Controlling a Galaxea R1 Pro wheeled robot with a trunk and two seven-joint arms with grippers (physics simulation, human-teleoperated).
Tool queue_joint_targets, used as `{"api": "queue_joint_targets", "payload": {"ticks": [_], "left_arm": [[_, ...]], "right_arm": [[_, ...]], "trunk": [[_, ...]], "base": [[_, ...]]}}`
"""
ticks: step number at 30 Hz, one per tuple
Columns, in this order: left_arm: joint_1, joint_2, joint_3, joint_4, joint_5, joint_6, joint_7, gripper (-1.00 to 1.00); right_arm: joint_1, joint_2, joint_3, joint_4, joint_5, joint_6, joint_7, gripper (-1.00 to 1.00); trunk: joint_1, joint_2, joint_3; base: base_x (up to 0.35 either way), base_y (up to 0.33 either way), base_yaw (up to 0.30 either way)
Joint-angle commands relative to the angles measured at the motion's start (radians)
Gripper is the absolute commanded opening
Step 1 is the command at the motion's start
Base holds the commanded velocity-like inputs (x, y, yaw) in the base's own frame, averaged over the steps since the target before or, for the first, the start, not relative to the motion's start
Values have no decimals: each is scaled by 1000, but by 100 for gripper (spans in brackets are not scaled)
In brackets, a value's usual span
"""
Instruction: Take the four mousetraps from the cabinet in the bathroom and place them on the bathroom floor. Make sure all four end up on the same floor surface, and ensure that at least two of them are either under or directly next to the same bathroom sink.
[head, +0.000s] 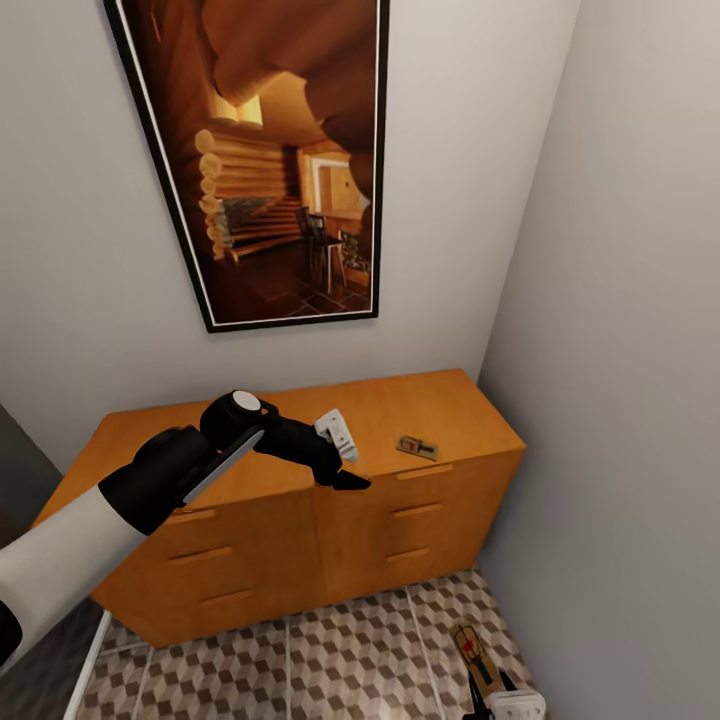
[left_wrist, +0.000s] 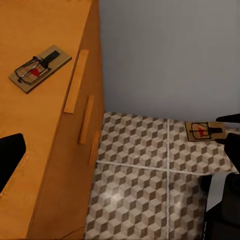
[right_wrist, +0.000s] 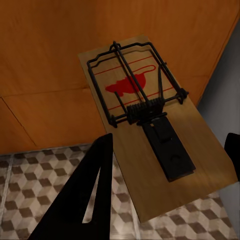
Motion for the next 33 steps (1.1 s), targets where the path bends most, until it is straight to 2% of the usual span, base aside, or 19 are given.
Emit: {"api": "queue_joint_targets", "payload": {"ticks": [1, 9, 15, 22, 25, 27, 30, 33], "left_arm": [[-2, 1, -2, -1, 6, 5, 2, 100], [-2, 0, -4, -3, 6, 5, 1, 100], [-2, 1, -6, -3, 6, 5, 2, 100], [-2, 1, -9, -3, 6, 5, 2, 100], [-2, -1, -8, -4, 6, 5, 2, 100], [-2, -2, -7, -5, 6, 5, 2, 100], [-2, -2, -7, -6, 6, 5, 2, 100], [-2, -2, -7, -15, 6, 5, 2, 100]], "right_arm": [[-1, 1, 9, 1, -5, -3, -6, -100], [0, 2, 9, 1, -5, -4, -7, -100], [0, -3, 8, 2, -5, -4, -7, -100], [52, -62, 7, 3, -6, 4, -3, -100], [95, -71, 6, 3, -6, 60, -1, -100], [130, -74, 6, 3, -6, 125, 3, -100], [153, -76, 6, 3, -7, 208, 9, -100], [169, -71, 6, 2, -9, 303, 59, -100]], "trunk": [[1, -2, -2], [1, -2, -2], [1, -2, -2], [1, -2, -2], [1, -2, -2], [1, -2, -2], [1, -2, -2], [1, -2, -2]], "base": [[295, 0, 0], [293, 0, 0], [70, 0, 0], [6, 0, 0], [0, 0, 0], [0, 0, 0], [0, 0, 0], [0, 0, 0]]}}
